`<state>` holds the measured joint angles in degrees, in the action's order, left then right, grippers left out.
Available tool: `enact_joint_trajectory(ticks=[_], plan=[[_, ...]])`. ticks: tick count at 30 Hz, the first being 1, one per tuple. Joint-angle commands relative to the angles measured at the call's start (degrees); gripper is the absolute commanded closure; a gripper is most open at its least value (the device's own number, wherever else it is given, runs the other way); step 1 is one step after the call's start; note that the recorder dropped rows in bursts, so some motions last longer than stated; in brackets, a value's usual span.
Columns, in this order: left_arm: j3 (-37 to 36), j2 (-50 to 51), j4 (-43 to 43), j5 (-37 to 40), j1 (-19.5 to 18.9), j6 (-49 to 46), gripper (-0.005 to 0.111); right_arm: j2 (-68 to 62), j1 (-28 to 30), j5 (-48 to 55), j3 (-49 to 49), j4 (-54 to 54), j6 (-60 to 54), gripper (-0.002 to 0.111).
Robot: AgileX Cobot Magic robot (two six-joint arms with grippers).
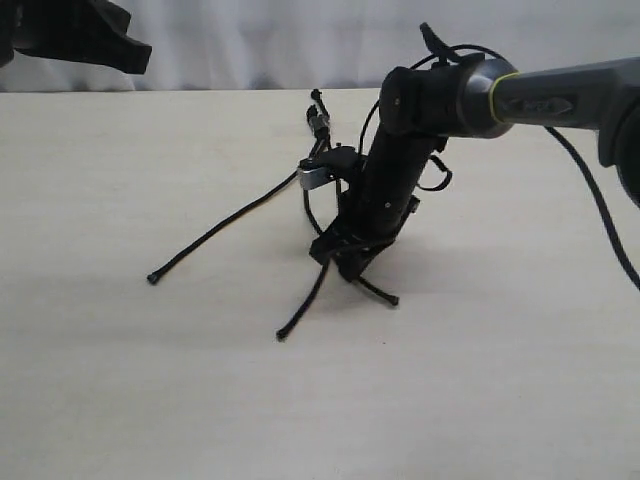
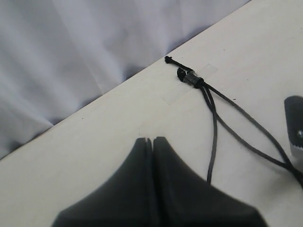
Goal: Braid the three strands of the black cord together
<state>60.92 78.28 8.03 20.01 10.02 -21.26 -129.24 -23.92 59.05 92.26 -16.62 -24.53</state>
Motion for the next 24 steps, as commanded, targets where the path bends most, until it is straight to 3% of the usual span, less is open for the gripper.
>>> enact_joint_trajectory(ticks=[1, 9, 24], plan=[[-0.1, -0.2, 0.7, -0.7, 0.0, 0.3, 0.107, 0.5, -3.6, 0.9, 0.3, -3.5, -5.7, 0.104], [-0.1, -0.2, 0.7, -0.7, 0.0, 0.3, 0.107, 9.0, -2.3, 0.8, 2.9, 3.8, -1.2, 0.104], [-0.1, -0.2, 0.8, -0.6, 0.0, 0.3, 0.107, 11.3, 11.8, -2.4, 2.8, 4.9, -0.9, 0.104]])
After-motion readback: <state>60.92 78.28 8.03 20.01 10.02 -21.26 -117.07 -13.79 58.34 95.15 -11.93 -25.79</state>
